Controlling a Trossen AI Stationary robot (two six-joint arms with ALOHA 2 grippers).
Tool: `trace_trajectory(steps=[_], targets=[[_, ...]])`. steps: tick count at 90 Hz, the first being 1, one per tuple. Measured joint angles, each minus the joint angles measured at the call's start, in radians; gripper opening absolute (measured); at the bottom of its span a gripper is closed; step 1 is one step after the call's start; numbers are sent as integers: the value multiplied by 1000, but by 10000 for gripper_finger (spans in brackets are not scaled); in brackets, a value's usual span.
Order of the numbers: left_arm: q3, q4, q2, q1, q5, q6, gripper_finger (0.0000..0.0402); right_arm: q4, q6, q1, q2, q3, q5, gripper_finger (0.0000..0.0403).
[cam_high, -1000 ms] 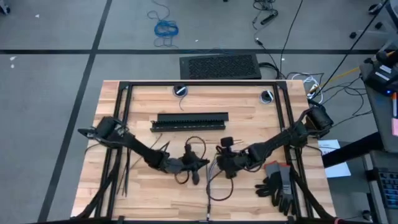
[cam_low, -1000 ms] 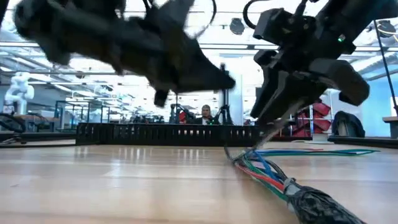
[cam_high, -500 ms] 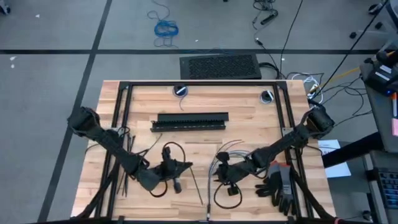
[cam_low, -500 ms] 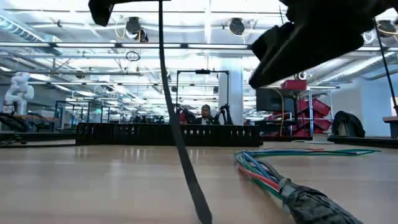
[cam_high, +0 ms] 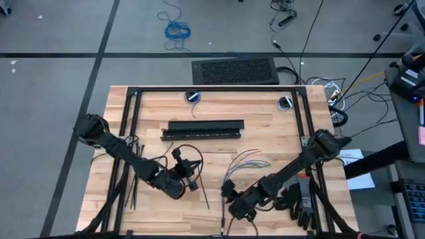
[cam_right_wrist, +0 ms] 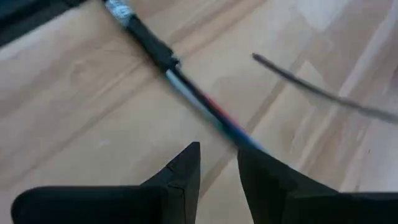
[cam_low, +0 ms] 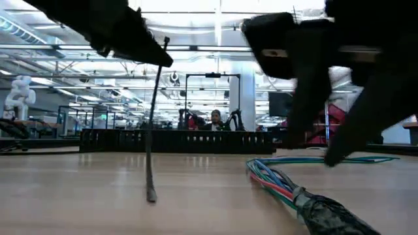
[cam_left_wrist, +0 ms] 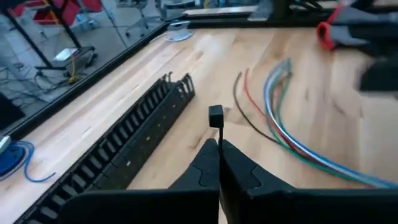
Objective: Ziptie cables
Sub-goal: Wrap the cable wires with zip tie
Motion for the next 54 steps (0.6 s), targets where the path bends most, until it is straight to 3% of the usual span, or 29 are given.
trace_trajectory(steps=[32,54], targets=[[-1,40,119,8,35,-97,0,-302,-161,-4,127,221,-3,99],[0,50,170,31,38,-148,0,-333,-196,8,101,306,-34,99]])
